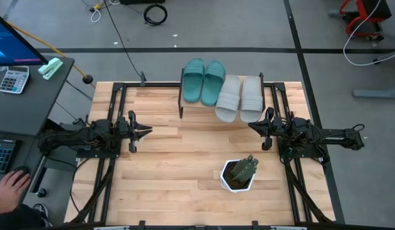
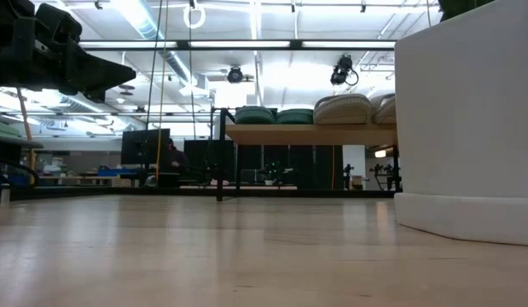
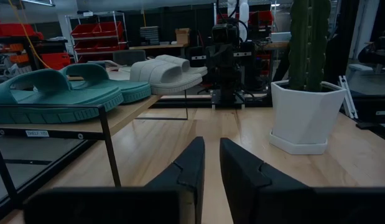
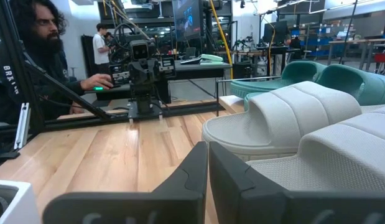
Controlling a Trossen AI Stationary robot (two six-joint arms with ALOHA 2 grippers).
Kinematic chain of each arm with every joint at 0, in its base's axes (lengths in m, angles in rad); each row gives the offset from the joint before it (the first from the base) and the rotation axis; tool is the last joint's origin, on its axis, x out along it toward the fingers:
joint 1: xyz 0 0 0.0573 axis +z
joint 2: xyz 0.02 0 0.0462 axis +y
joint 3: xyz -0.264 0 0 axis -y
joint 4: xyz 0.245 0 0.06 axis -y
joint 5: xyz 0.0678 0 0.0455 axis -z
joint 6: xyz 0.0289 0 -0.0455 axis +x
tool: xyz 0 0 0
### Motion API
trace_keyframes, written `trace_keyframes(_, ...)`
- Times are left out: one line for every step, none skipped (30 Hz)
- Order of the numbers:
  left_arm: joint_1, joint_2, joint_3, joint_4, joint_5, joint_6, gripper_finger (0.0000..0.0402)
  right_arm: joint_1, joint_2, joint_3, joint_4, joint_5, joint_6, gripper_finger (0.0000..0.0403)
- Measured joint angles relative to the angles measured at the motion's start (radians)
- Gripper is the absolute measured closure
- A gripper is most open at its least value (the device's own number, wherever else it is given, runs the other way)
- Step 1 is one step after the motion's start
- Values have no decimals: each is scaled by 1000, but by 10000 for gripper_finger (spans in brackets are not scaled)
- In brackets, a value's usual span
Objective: Pick and place slides into the shelf
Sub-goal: Return to Home Position
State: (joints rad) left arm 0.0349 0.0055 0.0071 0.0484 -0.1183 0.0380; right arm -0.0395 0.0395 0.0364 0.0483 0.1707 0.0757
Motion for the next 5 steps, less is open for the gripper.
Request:
trace_keyframes(0,0,0,0,0,0,343,0,0,0,0,0,0,380)
trace_keyframes(0,0,0,0,0,0,342,0,0,0,0,0,0,380)
trace_keyframes(0,0,0,0,0,0,341,0,0,0,0,0,0,380)
trace_keyframes(0,0,0,0,0,0,340,0,0,0,0,0,0,380)
trace_keyframes(0,0,0,0,0,0,339,0,0,0,0,0,0,380)
